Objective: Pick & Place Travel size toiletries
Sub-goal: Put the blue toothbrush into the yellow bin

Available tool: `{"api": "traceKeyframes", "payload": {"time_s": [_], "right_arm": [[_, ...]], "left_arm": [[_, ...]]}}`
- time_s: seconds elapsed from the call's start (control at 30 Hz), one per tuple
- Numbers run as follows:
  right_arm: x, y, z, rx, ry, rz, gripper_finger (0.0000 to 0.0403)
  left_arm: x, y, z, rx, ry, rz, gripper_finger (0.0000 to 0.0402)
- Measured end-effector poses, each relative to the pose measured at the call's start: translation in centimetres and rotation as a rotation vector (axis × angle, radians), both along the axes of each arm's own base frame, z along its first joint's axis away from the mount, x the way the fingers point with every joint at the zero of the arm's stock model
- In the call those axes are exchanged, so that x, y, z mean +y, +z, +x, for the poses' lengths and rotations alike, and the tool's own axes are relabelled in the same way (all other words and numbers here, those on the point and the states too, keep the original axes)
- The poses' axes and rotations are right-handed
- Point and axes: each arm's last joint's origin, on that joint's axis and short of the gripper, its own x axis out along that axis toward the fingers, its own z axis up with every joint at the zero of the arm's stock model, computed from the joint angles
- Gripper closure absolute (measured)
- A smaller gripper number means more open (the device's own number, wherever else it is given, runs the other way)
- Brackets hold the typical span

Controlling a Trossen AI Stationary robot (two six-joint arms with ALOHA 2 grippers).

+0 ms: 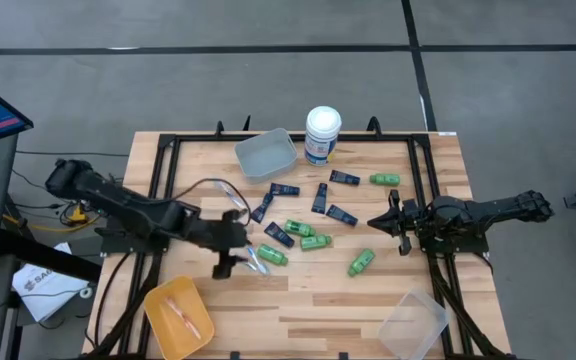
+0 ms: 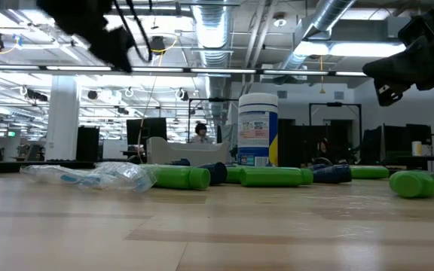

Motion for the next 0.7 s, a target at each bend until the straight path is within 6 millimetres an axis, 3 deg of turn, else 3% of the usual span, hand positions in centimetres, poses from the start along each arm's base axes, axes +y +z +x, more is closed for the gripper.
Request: {"api": "traceKeyframes", "payload": {"time_s": [0.33,0.7], "right_arm": [[0.0,0.0,0.0,-0.001,0.0,0.0,0.0397],[0.0,0.0,0.0,-0.001,0.0,0.0,0.0397]], "left_arm": [[-1.3,-5.6,1.6,0.212,-0.216,0.11,0.0181],[-1.5,-8.8,2.5,0.338,-0.241,0.099,0.0181]]}}
